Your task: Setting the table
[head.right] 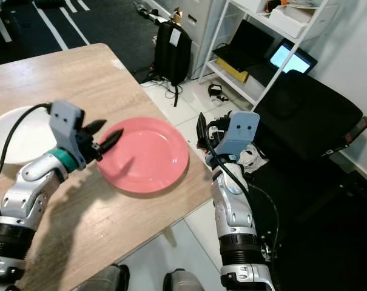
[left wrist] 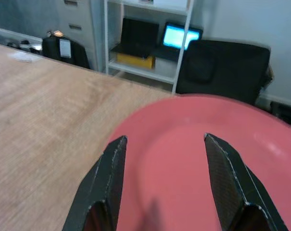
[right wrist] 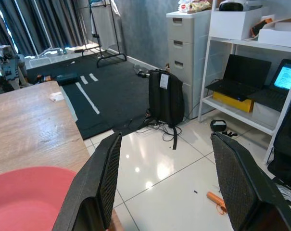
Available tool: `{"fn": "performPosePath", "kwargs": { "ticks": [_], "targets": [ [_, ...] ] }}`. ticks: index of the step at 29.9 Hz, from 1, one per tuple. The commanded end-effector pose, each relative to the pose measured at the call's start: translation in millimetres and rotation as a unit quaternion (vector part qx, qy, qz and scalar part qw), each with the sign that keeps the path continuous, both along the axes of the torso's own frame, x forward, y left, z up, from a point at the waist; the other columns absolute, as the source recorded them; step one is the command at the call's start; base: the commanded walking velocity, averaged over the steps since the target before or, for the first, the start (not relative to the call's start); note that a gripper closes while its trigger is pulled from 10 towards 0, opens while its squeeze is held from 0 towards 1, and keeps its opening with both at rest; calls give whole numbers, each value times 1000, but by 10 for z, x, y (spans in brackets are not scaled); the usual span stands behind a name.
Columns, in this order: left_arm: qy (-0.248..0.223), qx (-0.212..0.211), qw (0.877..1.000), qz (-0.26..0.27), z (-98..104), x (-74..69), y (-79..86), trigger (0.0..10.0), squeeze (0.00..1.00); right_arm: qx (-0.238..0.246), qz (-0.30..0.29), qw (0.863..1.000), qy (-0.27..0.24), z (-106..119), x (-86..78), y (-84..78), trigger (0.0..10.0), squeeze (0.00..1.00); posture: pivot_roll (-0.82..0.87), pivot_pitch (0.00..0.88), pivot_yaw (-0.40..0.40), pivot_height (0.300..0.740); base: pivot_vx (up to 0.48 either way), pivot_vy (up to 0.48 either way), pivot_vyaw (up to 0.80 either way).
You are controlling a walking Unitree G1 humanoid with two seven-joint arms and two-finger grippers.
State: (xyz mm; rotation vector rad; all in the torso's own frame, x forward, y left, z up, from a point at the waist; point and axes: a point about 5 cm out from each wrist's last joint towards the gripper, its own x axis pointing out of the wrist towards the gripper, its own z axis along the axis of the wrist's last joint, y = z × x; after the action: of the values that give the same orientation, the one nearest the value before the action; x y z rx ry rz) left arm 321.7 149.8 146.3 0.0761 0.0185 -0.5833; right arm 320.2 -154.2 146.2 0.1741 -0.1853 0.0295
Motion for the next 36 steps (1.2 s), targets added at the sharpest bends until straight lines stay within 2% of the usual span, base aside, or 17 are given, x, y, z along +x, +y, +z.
{"fn": "performPosePath", "kwargs": {
  "ticks": [1,5,8,11,13,14,15,18,19,21,23,29,31,32,33,35,36],
  "targets": [
    [24,31,999,-1,-162,-19,36,10000,12,9,1,1000,11,-44,-31,-23,10000,0,82,26,-8,740,0,0,0],
    [38,48,998,12,-304,-11,115,10000,20,19,13,1000,16,-50,-44,2,10000,0,76,30,-6,740,0,0,0],
    [48,46,998,17,-367,-28,136,10000,16,34,22,999,17,-36,-46,20,10000,0,74,33,-6,740,0,0,0],
    [76,32,996,22,-518,-96,172,10000,20,79,49,996,18,1,-55,76,10000,0,76,38,-10,740,0,0,0],
    [76,32,996,22,-518,-96,172,10000,20,79,49,996,18,1,-55,76,10000,0,76,38,-10,740,0,0,0],
    [106,39,993,26,-693,-186,206,10000,20,125,92,988,21,36,-77,185,10000,0,76,41,-14,740,0,0,0],
    [106,39,993,26,-693,-186,206,10000,20,125,92,988,21,36,-77,185,10000,0,76,41,-14,740,0,0,0],
    [113,50,992,28,-777,-241,210,10000,16,172,149,973,22,98,-113,335,10000,0,78,43,-18,740,0,0,0],
    [113,50,992,28,-777,-241,210,10000,16,172,149,973,22,98,-113,335,10000,0,78,43,-18,740,0,0,0],
    [107,50,993,29,-767,-231,190,10000,12,194,203,959,32,119,-157,464,10000,0,81,43,-20,740,0,0,0],
    [103,50,993,27,-761,-226,174,10000,12,206,224,952,39,117,-177,513,10000,0,84,43,-22,740,0,0,0],
    [98,49,994,25,-759,-227,163,10000,12,223,275,933,62,104,-229,544,10000,0,82,40,-23,740,0,0,0],
    [98,49,994,25,-764,-234,168,10000,12,187,255,945,82,-5,-220,502,10000,0,82,36,-25,740,0,0,0],
    [98,49,994,25,-764,-234,168,10000,12,187,255,945,82,-5,-220,502,10000,0,82,36,-25,740,0,0,0],
    [98,49,994,25,-769,-239,170,10000,12,172,230,954,91,-69,-200,451,10000,0,83,36,-26,740,0,0,0],
    [97,48,994,26,-774,-243,173,10000,16,170,193,962,89,-88,-155,363,10000,0,84,35,-29,740,0,0,0],
    [97,48,994,26,-774,-243,173,10000,16,170,193,962,89,-88,-155,363,10000,0,84,35,-29,740,0,0,0]
  ]
}}
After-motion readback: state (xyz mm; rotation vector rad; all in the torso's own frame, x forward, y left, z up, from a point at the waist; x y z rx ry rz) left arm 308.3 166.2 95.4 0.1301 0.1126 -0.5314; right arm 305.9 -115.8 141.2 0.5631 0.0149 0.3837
